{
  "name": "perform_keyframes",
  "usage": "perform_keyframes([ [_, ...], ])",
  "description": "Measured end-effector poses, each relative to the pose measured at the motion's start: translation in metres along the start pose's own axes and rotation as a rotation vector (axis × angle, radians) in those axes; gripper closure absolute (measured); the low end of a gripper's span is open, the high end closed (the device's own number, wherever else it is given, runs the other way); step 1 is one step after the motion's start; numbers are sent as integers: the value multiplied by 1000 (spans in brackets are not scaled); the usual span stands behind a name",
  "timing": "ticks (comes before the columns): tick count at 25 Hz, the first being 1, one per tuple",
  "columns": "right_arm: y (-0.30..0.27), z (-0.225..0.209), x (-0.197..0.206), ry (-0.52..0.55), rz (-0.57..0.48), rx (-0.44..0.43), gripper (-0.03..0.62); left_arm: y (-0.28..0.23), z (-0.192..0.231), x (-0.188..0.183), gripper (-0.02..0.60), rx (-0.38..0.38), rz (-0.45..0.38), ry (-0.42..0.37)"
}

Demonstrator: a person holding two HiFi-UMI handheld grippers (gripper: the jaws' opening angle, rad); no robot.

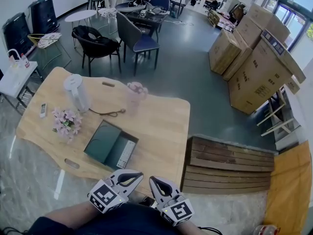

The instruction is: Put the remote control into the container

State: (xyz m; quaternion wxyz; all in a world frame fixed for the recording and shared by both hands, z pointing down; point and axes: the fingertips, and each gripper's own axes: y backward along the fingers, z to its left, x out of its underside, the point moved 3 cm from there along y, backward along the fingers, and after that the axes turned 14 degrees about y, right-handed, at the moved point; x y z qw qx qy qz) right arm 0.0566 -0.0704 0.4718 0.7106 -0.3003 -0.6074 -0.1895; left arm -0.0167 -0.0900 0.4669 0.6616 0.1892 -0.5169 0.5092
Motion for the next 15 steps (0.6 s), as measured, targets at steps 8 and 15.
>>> perform_keyframes([
  [8, 2, -2, -1, 1, 1, 4, 577, -2, -1, -1, 569, -2, 0, 1],
  [15, 2, -1, 2, -4, 4, 6, 577, -2, -1, 2, 569, 5, 7, 14],
])
